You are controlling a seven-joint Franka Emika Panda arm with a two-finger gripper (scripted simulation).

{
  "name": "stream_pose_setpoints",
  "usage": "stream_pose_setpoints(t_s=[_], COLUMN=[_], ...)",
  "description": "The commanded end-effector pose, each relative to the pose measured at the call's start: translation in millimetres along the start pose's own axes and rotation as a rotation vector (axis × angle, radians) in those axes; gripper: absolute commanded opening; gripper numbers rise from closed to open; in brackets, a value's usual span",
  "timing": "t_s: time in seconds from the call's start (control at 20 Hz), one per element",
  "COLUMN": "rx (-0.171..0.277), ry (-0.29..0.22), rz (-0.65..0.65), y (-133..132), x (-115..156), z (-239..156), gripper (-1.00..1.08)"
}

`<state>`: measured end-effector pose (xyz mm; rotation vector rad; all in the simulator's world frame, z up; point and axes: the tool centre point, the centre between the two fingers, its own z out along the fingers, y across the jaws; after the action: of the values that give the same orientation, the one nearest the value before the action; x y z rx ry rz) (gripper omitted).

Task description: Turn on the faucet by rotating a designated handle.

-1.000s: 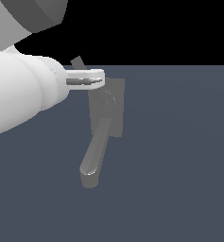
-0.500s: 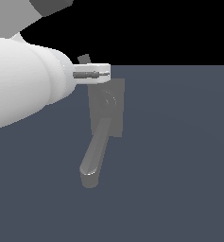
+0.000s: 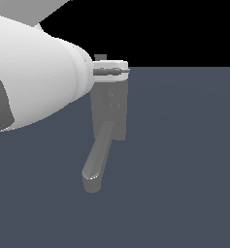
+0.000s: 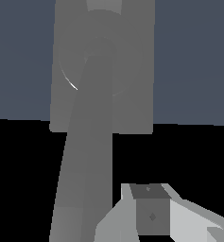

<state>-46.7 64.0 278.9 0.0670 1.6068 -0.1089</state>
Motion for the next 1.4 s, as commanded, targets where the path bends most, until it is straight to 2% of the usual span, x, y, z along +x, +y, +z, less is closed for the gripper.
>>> stream_pose_setpoints(t_s=[0.0, 0.35, 0.4, 1.35], rx=[0.014, 0.013, 0.010, 0.013], ry=[-0.028, -0.036, -0.002, -0.034], rz=[0.005, 0.006, 0.024, 0.007], y=[-15.9, -37.2, -27.6, -99.5], x=[-14.8, -24.2, -0.4, -3.7], z=[5.9, 6.3, -0.7, 5.9], gripper=[-1.00, -1.00, -1.00, -1.00])
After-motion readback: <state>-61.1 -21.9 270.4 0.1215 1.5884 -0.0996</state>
